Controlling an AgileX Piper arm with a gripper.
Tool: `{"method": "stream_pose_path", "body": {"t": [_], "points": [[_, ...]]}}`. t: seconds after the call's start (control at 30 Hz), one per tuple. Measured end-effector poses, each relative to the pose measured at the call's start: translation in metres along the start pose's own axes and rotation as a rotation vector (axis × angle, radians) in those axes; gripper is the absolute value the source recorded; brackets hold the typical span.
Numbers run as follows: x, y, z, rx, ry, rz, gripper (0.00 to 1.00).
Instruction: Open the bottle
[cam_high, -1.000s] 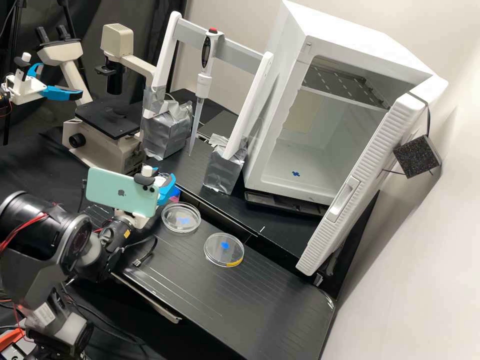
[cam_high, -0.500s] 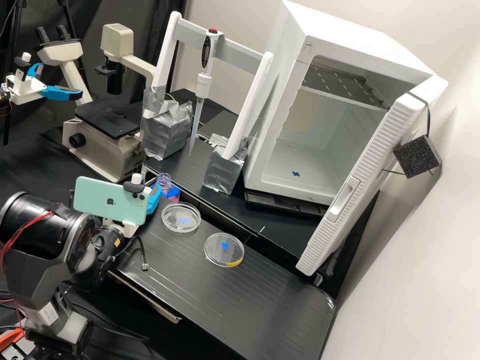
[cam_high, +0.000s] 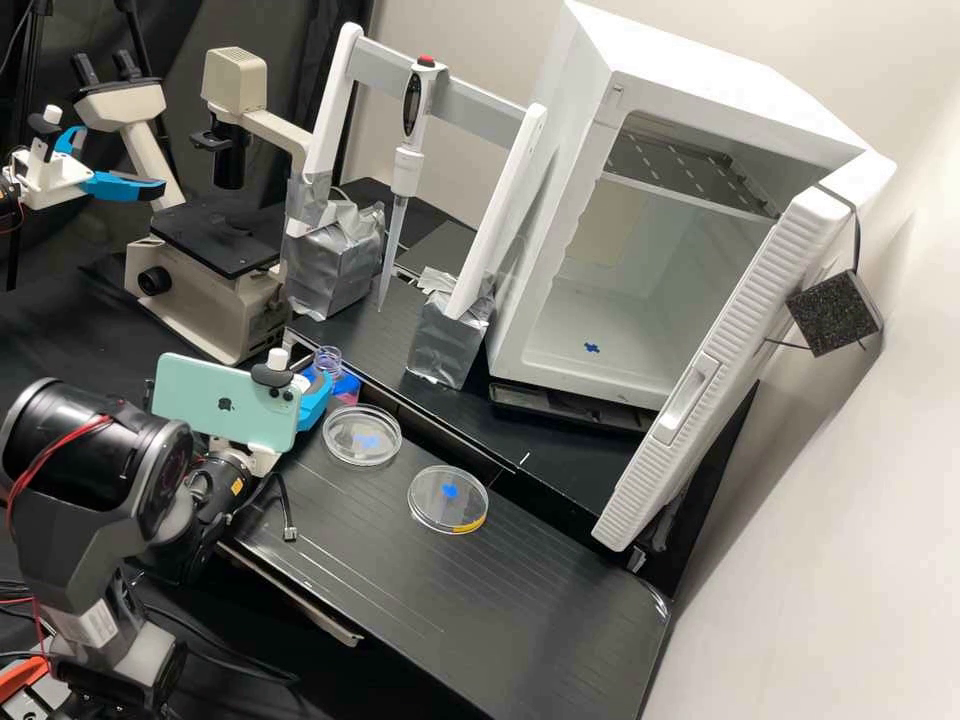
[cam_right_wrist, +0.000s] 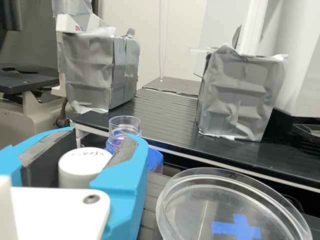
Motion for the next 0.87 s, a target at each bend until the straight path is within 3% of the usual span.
{"method": "stream_pose_path", "body": {"t": [0.2,0.3,0.43,0.63,0.77,0.87], "points": [[-0.007,0.013,-0.012,-0.008,0.076,0.055,1.0],[-0.013,0.026,-0.017,-0.009,0.121,0.12,1.0],[-0.022,0.044,-0.019,0.003,0.123,0.243,1.0],[-0.032,0.067,-0.008,0.056,0.051,0.421,1.0],[-0.031,0.07,0.006,0.123,-0.017,0.442,1.0],[-0.027,0.071,0.013,0.153,-0.059,0.438,1.0]]}}
